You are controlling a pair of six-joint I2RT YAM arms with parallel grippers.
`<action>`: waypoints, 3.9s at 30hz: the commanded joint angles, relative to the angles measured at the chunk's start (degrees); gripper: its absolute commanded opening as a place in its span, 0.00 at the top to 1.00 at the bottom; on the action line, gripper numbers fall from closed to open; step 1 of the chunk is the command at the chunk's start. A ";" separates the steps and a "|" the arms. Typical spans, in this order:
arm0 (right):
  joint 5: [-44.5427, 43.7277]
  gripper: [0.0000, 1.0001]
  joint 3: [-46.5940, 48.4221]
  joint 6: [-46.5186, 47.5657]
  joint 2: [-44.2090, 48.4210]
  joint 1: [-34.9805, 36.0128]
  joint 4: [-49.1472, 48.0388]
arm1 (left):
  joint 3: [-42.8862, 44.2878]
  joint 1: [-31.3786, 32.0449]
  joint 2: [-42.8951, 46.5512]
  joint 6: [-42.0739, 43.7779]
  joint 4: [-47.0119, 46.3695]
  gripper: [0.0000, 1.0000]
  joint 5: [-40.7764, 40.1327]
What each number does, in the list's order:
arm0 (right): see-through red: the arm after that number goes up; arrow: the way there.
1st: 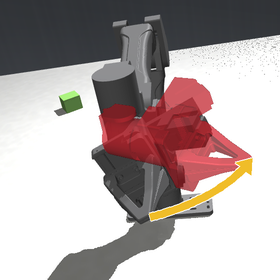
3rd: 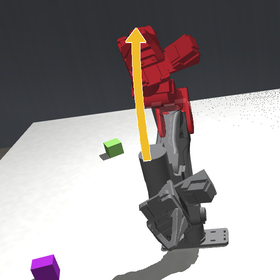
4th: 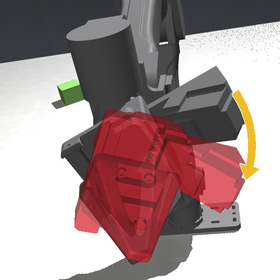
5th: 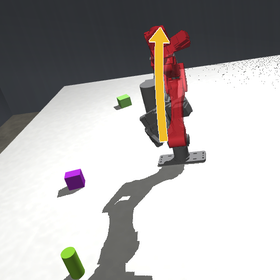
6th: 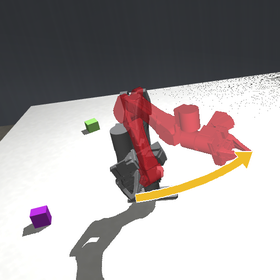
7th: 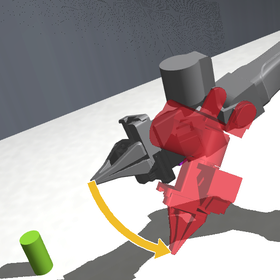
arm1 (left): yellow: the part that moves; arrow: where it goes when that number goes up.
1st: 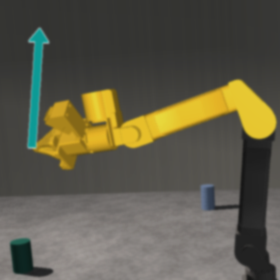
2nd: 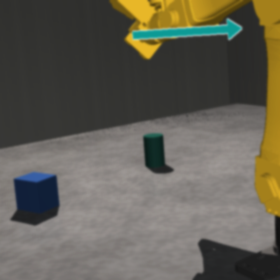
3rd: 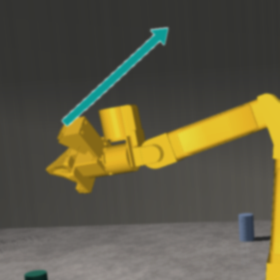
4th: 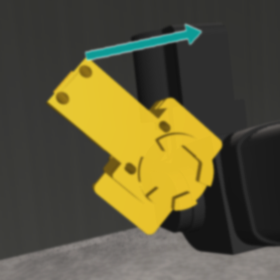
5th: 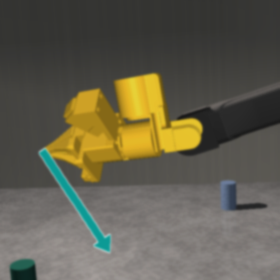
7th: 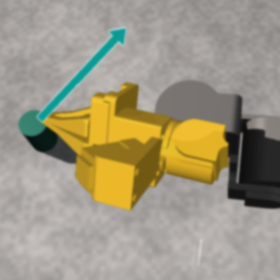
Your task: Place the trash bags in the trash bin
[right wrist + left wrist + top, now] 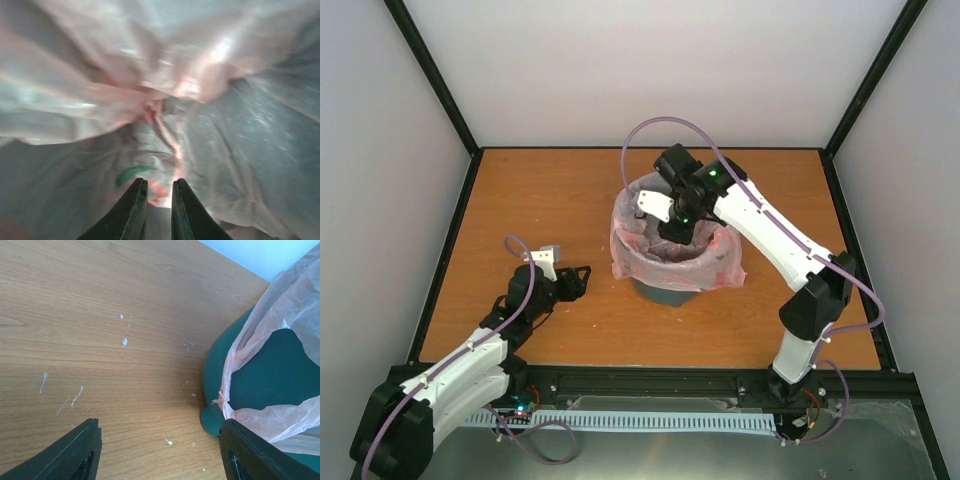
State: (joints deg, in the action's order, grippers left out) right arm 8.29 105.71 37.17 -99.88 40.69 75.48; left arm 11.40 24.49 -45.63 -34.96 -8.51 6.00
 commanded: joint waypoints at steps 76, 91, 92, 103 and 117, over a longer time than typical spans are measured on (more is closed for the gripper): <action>15.15 0.70 -28.22 -12.55 39.30 -31.92 -23.91 | 0.47 0.03 2.52 2.72 0.90 0.24 -1.64; 27.73 0.32 -55.19 -13.29 37.26 -45.53 -32.79 | 9.41 0.12 -11.84 -1.71 -8.62 0.27 11.10; 29.00 0.32 -54.43 -13.38 35.47 -45.51 -32.08 | 10.12 0.24 -13.17 -2.30 -10.10 0.28 12.45; 28.32 0.39 -51.85 -13.71 22.62 -37.72 -33.10 | 11.03 2.01 -26.17 -5.34 -17.83 0.35 21.22; 20.70 0.49 -42.05 -17.89 11.39 -29.24 -35.31 | 7.59 7.66 -25.29 -4.27 -12.58 0.35 11.64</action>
State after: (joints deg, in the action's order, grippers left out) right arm 29.06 61.36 19.33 -90.06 11.16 40.40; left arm 18.90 31.53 -72.93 -39.75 -22.85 21.67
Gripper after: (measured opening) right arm 0.512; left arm 0.646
